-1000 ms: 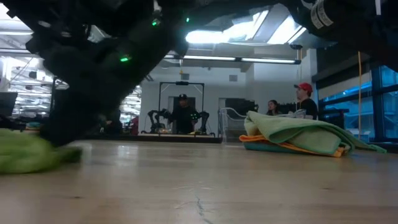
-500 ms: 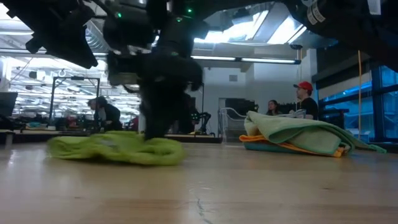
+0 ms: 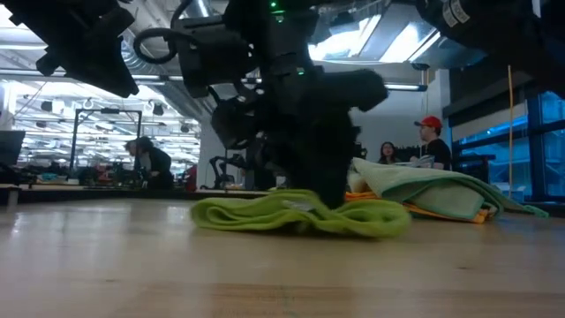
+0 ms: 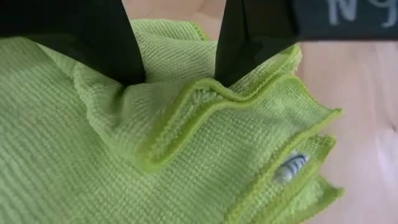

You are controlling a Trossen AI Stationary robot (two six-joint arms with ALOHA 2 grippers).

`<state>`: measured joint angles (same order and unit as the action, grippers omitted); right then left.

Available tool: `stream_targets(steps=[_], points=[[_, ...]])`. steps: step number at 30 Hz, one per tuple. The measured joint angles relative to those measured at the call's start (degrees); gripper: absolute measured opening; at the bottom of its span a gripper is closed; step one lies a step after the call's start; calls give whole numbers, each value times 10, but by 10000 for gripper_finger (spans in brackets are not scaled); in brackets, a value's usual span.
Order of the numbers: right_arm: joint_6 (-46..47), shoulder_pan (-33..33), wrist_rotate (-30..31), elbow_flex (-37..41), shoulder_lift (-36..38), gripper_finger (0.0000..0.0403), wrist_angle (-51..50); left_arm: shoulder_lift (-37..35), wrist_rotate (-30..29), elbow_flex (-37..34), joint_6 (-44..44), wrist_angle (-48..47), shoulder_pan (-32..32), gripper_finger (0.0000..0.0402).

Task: Fold microfiber towels
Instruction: Move the light green microfiber cloth to the center of the table

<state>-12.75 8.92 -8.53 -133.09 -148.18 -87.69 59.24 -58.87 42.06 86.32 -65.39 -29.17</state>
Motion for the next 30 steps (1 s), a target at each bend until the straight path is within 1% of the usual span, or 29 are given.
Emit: stream_targets(steps=[3, 6, 8, 11, 15, 18, 21, 24, 27, 30], points=[[7, 4, 1, 18, 25, 198, -14, 0, 1, 0, 0, 1, 0, 103], [15, 10, 1, 94, 93, 198, -14, 0, 3, 0, 1, 2, 0, 103], [43, 14, 3, 182, 150, 198, 10, 0, 3, 0, 1, 4, 0, 103], [107, 27, 33, 326, 264, 198, 68, 0, 10, 0, 1, 7, 0, 103], [252, 57, 113, 496, 430, 198, 139, 0, 14, 0, 2, 9, 0, 103], [363, 92, 181, 604, 547, 198, 199, 0, 14, 0, 2, 18, 0, 103], [446, 126, 236, 700, 642, 198, 268, 0, 14, 0, 2, 27, 0, 103], [485, 148, 253, 780, 716, 198, 352, 0, 14, 0, 1, 31, 0, 103], [469, 154, 254, 849, 757, 198, 475, 0, 14, 0, 1, 31, 0, 103], [421, 145, 274, 904, 767, 198, 640, 0, 13, 0, 1, 38, 0, 103]])
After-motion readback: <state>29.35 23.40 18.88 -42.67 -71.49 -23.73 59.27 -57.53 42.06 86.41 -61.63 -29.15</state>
